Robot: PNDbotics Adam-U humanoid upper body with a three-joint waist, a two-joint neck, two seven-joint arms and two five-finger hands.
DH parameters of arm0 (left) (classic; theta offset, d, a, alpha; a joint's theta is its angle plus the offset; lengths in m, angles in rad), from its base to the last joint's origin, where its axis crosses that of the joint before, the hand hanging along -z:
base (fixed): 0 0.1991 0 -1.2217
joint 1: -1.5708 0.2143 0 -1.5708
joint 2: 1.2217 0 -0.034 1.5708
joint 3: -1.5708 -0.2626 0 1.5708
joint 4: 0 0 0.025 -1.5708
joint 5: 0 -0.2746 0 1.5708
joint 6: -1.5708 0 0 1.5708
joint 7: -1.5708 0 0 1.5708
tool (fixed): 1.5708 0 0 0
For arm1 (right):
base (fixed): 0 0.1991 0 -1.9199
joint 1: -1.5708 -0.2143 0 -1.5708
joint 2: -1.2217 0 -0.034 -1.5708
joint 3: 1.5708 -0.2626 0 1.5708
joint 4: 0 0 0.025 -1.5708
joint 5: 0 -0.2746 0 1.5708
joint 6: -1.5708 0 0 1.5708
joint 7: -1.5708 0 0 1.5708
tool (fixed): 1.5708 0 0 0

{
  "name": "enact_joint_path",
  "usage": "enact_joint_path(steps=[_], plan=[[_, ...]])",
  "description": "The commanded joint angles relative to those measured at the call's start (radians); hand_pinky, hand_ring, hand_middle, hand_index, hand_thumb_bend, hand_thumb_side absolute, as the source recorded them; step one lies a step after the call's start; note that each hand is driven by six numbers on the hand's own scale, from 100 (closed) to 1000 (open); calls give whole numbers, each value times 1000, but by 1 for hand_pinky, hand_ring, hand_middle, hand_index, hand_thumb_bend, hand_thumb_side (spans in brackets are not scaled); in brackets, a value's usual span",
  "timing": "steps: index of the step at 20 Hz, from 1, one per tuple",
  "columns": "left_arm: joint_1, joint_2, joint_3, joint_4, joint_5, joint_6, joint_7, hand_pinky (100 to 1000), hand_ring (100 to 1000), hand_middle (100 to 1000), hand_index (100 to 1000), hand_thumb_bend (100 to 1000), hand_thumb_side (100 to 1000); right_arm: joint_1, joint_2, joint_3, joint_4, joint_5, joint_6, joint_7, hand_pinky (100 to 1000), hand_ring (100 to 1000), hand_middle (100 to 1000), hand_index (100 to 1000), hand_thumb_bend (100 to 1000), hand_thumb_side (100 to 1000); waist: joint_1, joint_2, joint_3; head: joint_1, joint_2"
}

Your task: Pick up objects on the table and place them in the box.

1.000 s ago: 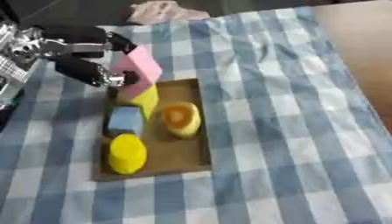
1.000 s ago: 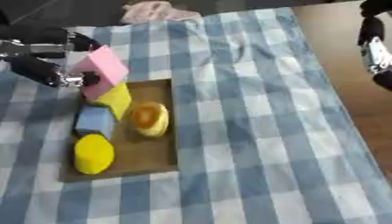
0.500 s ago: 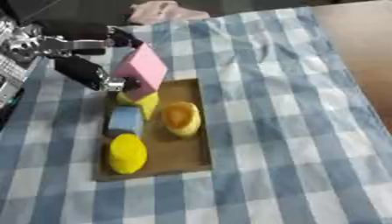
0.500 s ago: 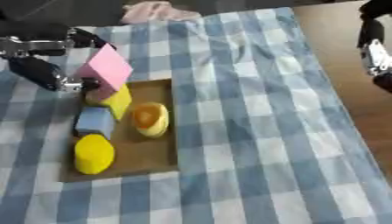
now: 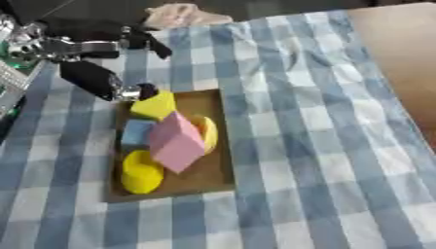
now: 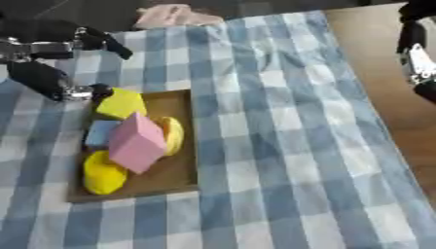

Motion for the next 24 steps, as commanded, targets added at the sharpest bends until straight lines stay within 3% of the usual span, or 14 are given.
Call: enact_joint_path(steps=[1, 4, 5, 7, 9, 12, 19, 24], plan=[[-10, 31, 14, -24, 12, -67, -81, 1000, 948, 852, 985, 313, 840, -4, -19, -12, -15, -6, 1, -1, 874, 691, 654, 856, 100, 470, -8, -29, 1, -2, -5], [-3, 33, 28, -36, 21, -58, -61, 1000, 931, 832, 958, 188, 770, -2, -18, -12, -15, -7, 1, -2, 874, 692, 654, 856, 100, 470, -11, -32, 3, -3, -3], [1, 34, 40, -47, 28, -52, -40, 1000, 913, 819, 946, 110, 726, -1, -18, -13, -15, -7, 1, -2, 874, 692, 655, 856, 100, 470, -12, -33, 3, -4, -2], [10, 39, 72, -75, 51, -37, 17, 993, 889, 814, 941, 100, 635, 0, -18, -14, -15, -7, 1, -5, 874, 692, 655, 856, 100, 470, -14, -35, 6, -6, 0], [22, 52, 112, -109, 74, -12, 89, 986, 877, 811, 943, 100, 611, 2, -19, -17, -15, -7, 1, -9, 874, 693, 655, 856, 100, 470, -15, -37, 10, -9, 3], [43, 81, 179, -155, 96, 35, 222, 963, 838, 782, 925, 100, 475, 5, -22, -19, -15, -9, -1, -17, 873, 694, 655, 856, 100, 470, -19, -42, 17, -15, 5], [163, 135, 290, -230, 257, 168, 603, 956, 754, 729, 895, 100, 529, 12, -22, -24, -15, -11, -4, -38, 872, 694, 656, 856, 100, 470, -31, -44, 33, -27, 1], [289, 122, 345, -308, 383, 207, 728, 959, 727, 702, 881, 100, 570, 14, -16, -29, -15, -11, -4, -48, 872, 694, 655, 856, 100, 470, -41, -41, 40, -31, -5]])
